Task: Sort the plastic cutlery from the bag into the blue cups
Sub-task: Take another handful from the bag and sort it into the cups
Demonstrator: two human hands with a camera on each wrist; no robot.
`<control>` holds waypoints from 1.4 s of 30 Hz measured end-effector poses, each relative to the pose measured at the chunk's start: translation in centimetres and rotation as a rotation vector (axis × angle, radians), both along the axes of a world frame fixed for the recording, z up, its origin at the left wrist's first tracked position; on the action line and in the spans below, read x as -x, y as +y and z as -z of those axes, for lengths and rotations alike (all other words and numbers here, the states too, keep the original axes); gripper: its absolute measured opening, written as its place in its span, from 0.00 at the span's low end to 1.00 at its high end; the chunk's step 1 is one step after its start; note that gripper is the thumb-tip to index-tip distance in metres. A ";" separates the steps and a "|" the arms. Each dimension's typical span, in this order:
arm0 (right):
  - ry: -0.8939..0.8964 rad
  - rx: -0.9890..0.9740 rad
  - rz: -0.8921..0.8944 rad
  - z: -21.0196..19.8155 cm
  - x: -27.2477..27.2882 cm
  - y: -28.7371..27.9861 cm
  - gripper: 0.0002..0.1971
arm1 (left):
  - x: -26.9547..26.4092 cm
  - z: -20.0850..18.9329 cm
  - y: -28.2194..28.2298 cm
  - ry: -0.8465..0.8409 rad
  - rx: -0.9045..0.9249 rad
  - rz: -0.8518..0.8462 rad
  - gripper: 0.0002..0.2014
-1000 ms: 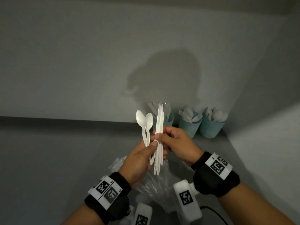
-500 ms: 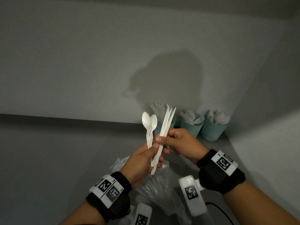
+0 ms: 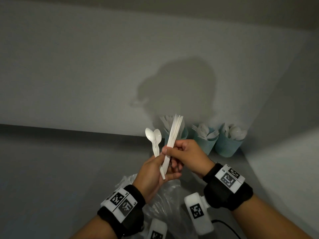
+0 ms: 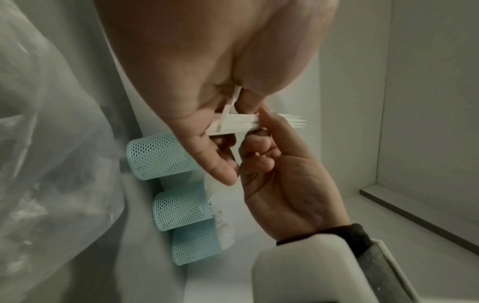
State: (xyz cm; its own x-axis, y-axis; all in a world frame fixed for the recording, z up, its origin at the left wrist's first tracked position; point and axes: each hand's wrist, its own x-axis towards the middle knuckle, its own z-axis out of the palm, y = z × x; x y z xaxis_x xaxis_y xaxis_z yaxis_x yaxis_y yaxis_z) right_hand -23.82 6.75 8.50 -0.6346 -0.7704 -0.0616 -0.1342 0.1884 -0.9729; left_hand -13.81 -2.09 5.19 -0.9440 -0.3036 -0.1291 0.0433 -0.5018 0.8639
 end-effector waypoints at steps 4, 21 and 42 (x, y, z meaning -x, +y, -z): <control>-0.009 -0.045 -0.052 -1.1 1.3 -1.0 0.06 | 0.3 1.1 -1.4 -0.084 0.138 -0.033 0.17; 0.444 -0.753 0.344 2.7 13.4 -7.4 0.24 | 0.2 2.8 -5.7 -0.092 0.073 -0.083 0.10; 0.281 0.013 0.012 -0.8 -0.7 -1.4 0.15 | 0.8 -1.0 -1.3 -0.003 0.040 0.154 0.12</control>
